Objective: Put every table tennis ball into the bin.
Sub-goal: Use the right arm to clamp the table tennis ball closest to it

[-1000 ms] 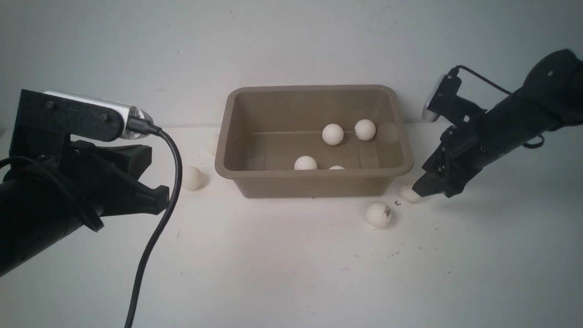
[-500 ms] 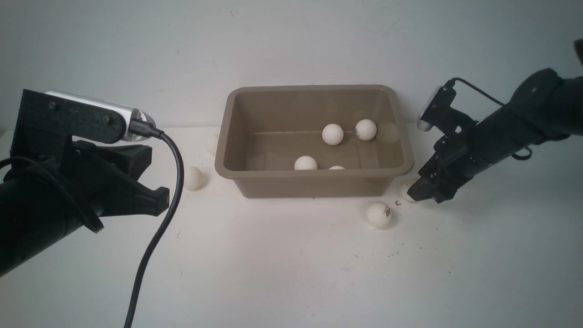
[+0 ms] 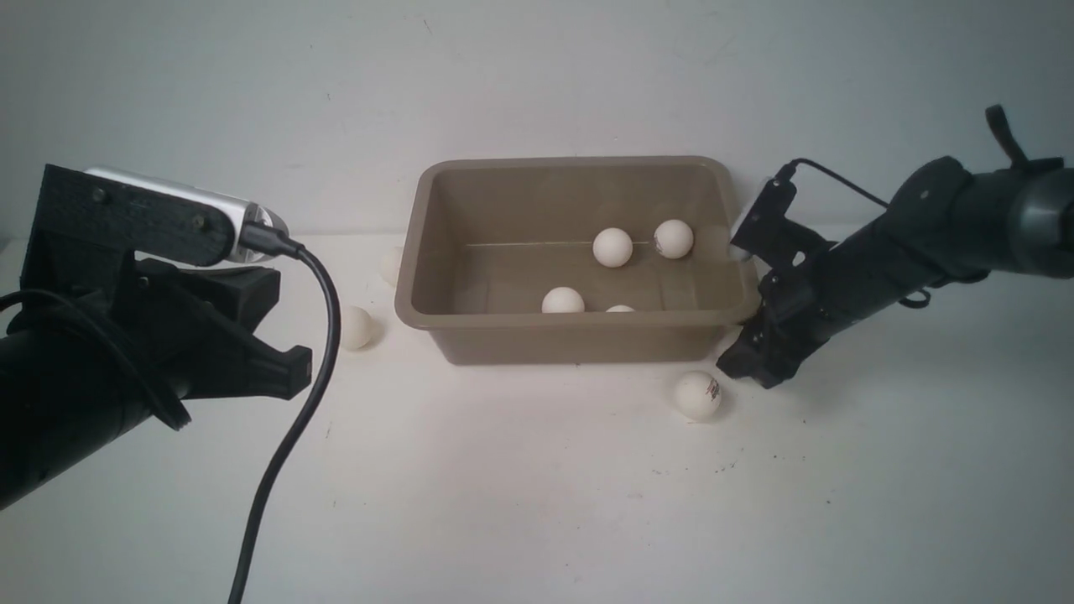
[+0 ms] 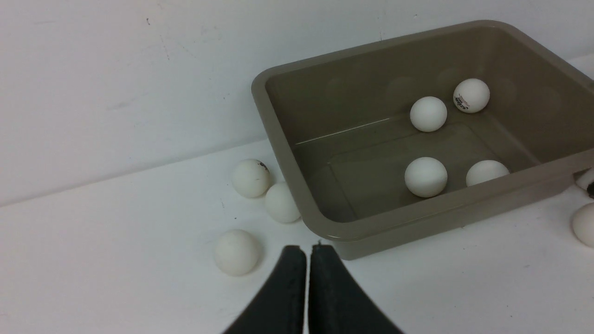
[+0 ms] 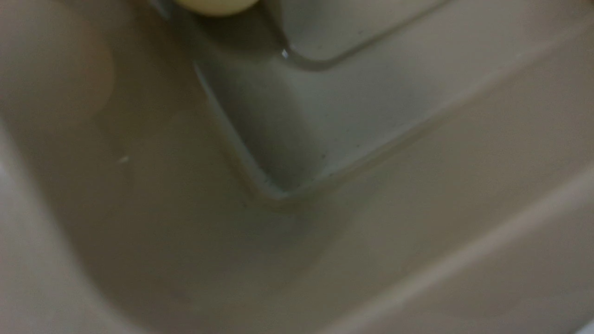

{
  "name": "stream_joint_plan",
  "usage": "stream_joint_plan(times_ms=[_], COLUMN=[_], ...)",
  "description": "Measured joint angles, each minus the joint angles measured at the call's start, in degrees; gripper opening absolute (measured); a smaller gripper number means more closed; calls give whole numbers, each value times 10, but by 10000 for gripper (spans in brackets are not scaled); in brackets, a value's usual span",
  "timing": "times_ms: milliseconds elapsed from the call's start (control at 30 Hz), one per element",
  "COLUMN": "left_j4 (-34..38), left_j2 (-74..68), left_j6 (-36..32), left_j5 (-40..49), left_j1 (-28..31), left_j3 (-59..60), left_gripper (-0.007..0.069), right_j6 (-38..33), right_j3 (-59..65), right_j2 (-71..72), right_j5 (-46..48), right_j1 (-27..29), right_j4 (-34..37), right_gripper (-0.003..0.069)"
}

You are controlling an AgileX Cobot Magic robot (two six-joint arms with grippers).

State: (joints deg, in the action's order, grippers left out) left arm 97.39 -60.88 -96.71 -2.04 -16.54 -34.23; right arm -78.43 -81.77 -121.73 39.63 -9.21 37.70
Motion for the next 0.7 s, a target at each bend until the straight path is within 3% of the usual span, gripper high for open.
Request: stream_joint_plan(times_ms=[467,700], left_j4=[1,2], left_j2=[0,0], left_j6=[-1,-1], left_j5=[-12,-12], left_j1=[0,0], left_j3=[0,0], left_gripper=[-4,-4], right_j6=[19,34], right_j3=[0,-12], right_j2=[6,84], right_j5=[17,22], right_j1=[35,61], right_j4=[-26,-42], right_gripper=[366,366])
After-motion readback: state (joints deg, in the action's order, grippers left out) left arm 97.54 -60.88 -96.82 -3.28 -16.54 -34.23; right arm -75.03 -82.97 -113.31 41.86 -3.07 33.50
